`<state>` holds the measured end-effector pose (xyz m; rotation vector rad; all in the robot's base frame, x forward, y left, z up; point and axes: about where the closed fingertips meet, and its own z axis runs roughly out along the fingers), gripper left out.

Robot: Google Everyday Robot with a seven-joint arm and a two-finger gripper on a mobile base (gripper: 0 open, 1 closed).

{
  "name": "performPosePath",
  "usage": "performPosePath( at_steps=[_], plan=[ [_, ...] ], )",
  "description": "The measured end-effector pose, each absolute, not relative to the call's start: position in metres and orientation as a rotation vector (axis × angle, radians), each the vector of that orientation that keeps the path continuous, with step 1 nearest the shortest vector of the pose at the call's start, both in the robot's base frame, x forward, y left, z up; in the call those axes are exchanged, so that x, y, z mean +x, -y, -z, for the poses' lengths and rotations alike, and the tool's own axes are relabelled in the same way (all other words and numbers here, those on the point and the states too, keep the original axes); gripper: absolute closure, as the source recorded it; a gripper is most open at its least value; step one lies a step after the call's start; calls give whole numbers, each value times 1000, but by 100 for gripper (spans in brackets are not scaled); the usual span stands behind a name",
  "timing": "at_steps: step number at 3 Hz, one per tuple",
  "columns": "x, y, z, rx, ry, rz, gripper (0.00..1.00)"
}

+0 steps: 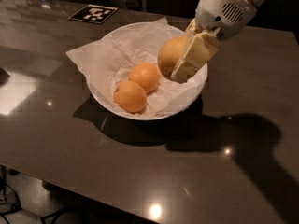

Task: Pick orange from white bowl

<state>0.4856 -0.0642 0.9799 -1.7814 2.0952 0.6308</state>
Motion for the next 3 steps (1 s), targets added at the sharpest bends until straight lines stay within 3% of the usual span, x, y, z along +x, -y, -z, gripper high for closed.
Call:
performPosePath(
  at_steps=[2,3],
  plan=[
    [446,80,-1020,-1804,-1933,-605,100],
    [452,76,-1022,-1783,-1923,-590,100]
  ],
)
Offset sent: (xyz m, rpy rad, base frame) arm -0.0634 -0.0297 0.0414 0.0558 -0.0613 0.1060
